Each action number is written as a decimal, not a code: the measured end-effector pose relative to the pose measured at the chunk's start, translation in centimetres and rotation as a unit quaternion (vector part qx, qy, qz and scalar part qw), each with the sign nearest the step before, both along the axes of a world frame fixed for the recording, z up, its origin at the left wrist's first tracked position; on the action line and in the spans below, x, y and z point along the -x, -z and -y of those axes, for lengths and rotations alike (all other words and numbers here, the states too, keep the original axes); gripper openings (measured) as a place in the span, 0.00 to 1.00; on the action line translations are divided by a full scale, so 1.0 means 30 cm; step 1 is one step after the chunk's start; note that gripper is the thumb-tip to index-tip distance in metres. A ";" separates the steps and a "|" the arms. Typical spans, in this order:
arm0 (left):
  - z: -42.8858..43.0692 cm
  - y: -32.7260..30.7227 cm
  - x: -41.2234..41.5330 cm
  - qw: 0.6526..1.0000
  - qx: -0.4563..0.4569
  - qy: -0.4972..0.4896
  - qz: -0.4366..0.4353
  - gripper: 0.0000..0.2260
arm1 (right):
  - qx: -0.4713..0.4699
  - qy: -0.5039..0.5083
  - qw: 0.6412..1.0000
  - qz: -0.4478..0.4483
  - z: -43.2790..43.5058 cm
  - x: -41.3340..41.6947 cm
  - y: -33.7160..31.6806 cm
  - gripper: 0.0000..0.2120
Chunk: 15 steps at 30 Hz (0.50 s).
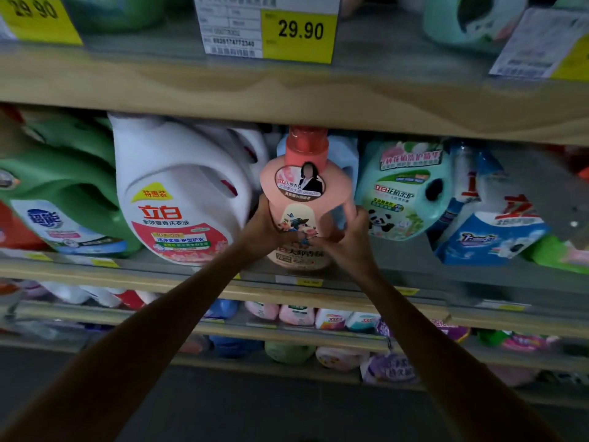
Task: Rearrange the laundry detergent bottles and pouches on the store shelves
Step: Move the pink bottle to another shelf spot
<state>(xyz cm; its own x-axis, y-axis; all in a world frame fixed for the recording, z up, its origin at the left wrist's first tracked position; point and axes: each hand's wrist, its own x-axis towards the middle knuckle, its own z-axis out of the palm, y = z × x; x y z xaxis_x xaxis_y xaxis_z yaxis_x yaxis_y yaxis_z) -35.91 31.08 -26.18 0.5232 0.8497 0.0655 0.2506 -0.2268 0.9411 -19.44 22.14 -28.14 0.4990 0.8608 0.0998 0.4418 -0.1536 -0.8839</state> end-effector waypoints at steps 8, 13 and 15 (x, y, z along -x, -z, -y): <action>0.092 0.018 0.070 0.999 0.007 0.007 0.035 0.23 | -0.024 -0.041 0.996 0.070 0.054 0.038 -0.064 0.45; 0.200 0.049 0.104 0.996 0.026 -0.024 0.078 0.15 | -0.024 -0.042 0.977 0.208 0.118 0.070 -0.127 0.45; 0.234 0.039 0.113 0.996 0.016 -0.028 0.079 0.13 | -0.035 -0.046 0.966 0.253 0.150 0.082 -0.150 0.44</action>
